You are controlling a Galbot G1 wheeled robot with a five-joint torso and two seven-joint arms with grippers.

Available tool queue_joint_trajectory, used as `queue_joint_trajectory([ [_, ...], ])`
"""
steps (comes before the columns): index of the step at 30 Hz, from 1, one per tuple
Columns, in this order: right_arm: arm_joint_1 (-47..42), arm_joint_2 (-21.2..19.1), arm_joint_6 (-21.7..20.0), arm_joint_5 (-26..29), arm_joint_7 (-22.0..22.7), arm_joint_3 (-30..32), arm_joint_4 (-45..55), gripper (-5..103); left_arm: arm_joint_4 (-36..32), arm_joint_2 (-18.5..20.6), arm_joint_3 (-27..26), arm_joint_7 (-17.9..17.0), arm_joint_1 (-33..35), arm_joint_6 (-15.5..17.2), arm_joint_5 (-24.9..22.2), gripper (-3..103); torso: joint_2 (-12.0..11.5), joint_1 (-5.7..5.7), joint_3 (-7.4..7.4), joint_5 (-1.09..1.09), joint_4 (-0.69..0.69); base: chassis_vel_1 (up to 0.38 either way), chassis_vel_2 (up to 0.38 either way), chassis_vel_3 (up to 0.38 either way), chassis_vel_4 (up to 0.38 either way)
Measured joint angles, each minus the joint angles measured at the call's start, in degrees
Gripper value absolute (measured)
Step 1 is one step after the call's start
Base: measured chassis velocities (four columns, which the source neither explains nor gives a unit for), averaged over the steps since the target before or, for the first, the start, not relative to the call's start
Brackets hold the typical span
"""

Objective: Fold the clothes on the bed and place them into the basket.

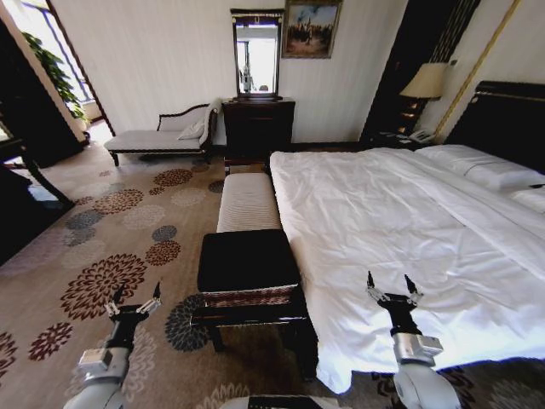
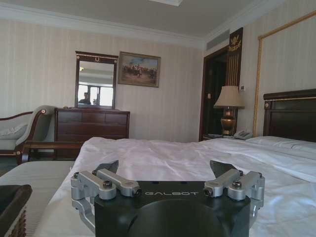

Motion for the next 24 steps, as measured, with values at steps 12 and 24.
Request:
queue_joint_trajectory([
  [12, -2.54, -1.05, -0.22, 0.53, -1.13, 0.67, 1.98, 100, -0.08, 0.25, -0.76, 0.25, -0.15, 0.09, -1.3, 100, -0.01, 0.0, 0.0, 0.0, -0.01, 0.0, 0.0, 0.0, 0.0],
  [24, -2.36, -1.08, -0.4, 0.53, -1.12, 0.57, 1.78, 100, 0.04, 0.32, -0.59, 0.08, -0.33, 0.26, -1.37, 100, -0.01, 0.0, 0.0, 0.0, -0.01, 0.0, 0.0, 0.0, 0.0],
])
